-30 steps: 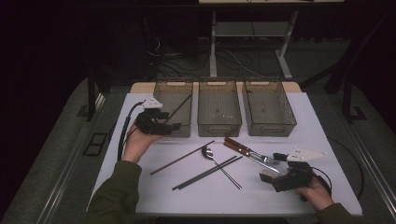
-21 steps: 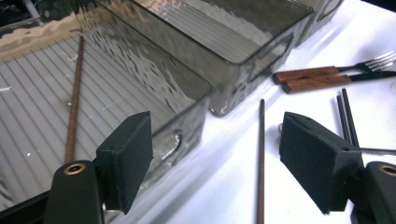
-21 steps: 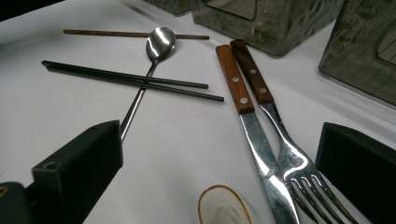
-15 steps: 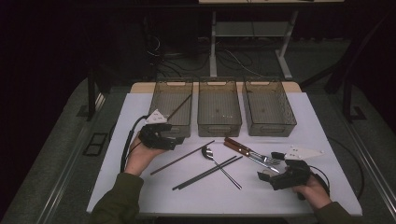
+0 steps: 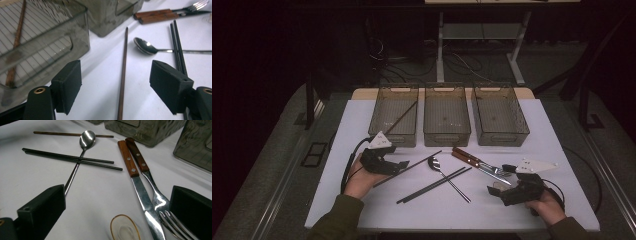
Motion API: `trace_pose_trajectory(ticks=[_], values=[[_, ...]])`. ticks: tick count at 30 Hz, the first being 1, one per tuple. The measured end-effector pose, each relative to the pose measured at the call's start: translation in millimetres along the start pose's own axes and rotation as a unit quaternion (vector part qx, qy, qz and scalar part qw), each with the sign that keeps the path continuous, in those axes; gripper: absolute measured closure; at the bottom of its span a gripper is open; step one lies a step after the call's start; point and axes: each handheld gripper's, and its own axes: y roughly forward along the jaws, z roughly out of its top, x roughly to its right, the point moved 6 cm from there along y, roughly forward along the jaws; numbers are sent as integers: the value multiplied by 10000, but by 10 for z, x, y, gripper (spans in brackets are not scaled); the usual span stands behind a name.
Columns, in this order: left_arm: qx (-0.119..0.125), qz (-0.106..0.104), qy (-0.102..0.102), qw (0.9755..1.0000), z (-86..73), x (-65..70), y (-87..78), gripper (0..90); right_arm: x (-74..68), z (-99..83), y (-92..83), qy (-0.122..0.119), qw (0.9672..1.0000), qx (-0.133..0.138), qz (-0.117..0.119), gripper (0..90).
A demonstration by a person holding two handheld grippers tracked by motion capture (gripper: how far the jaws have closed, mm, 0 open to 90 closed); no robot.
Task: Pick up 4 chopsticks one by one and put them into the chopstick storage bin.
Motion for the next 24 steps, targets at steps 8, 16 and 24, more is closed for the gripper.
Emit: trace_pose_trajectory(ticks=[8,16,24], values=[[-95,-29,-10,10000,-184,50,-4,300,8,-10,-9,36,10000,-7,-19,7],[-172,-134,3,9998,-243,60,38,455,-3,-12,-13,3,10000,-9,-19,6],[-245,-194,15,9995,-264,54,88,667,-10,-15,-14,2,10000,-25,-16,6]])
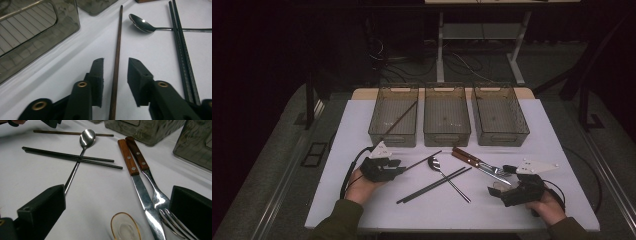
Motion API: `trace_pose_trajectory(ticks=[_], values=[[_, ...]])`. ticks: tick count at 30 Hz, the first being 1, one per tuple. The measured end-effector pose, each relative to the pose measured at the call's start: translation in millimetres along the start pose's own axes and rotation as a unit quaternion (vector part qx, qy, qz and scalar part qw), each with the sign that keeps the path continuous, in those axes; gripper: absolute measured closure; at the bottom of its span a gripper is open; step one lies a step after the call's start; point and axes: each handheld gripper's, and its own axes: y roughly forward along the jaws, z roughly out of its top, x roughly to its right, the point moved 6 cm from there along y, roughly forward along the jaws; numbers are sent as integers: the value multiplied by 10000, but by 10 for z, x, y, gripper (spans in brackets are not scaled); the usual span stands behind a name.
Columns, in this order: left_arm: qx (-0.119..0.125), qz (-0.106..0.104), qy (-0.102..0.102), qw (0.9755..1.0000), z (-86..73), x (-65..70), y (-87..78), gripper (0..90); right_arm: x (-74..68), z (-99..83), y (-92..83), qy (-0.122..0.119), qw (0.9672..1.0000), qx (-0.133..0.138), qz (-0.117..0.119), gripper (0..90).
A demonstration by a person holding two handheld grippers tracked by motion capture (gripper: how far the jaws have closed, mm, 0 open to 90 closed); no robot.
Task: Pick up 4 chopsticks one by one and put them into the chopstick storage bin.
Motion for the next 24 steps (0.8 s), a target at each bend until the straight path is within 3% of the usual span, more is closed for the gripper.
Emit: trace_pose_trajectory(ticks=[5,24], values=[[-31,-120,-124,9998,-20,-19,22,744,1,0,0,-3,10000,-2,-2,7],[-320,-202,47,9993,-76,-28,94,801,-5,-2,2,-20,10000,-10,25,7]])
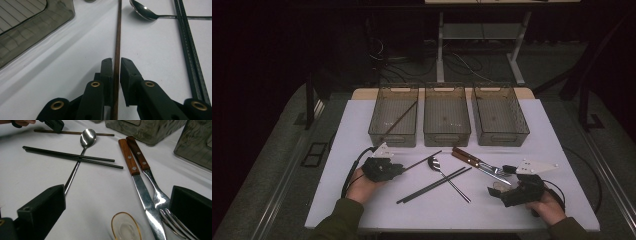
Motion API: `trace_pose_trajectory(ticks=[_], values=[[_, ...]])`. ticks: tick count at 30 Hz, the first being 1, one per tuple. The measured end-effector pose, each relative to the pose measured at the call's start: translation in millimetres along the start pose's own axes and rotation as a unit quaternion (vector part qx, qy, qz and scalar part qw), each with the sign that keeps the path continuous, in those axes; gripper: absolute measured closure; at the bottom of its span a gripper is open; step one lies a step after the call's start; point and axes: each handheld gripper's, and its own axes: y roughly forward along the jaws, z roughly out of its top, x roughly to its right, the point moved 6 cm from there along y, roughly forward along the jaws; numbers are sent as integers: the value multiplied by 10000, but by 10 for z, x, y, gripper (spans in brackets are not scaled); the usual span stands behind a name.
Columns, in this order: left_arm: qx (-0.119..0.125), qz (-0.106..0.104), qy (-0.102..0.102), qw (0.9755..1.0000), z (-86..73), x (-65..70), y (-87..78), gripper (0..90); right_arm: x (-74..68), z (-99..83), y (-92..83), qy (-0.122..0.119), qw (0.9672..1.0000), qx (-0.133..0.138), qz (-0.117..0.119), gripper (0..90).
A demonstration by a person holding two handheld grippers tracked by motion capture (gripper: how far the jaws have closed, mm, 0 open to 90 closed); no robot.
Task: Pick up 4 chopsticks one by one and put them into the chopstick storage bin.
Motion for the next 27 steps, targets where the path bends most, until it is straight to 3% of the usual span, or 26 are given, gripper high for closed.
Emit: trace_pose_trajectory(ticks=[14,21,27], values=[[-106,6,103,9999,-15,7,30,820,-2,-3,4,-13,10000,-20,0,6],[-66,-69,-4,10000,-16,2,36,834,0,-6,8,-10,10000,-32,-11,6],[-99,-41,91,9999,-15,0,32,847,-1,-6,8,-8,10000,-31,-9,6]])
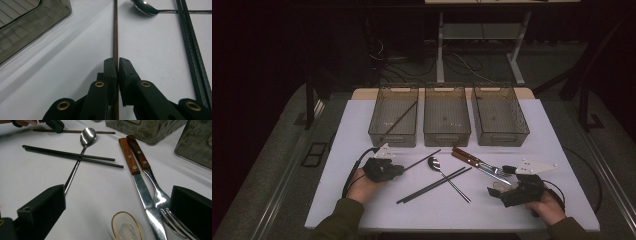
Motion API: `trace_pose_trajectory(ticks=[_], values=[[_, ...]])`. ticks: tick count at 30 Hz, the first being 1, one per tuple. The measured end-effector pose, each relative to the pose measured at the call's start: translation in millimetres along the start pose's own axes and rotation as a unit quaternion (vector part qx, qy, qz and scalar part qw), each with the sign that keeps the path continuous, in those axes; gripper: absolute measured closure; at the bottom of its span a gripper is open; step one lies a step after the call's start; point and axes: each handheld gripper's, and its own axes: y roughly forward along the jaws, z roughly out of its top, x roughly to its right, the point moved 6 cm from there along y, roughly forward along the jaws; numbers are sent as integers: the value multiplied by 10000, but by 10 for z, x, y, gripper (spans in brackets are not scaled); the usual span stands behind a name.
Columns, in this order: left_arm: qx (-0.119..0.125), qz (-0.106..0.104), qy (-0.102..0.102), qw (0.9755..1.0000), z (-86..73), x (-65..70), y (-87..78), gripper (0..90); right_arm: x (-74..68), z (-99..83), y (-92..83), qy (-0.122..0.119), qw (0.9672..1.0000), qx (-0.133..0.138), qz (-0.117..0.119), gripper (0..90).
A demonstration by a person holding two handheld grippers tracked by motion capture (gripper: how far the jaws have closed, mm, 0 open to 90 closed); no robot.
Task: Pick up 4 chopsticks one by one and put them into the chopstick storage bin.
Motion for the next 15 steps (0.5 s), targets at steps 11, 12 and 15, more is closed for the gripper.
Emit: trace_pose_trajectory(ticks=[11,12,15], values=[[51,-15,-111,9999,5,2,1,849,0,1,-3,4,10000,4,10,6],[46,-12,-115,9999,5,3,0,849,-1,1,-3,4,10000,4,12,6],[1,14,-103,9999,5,-2,-16,848,-1,0,-3,3,10000,1,10,6]])
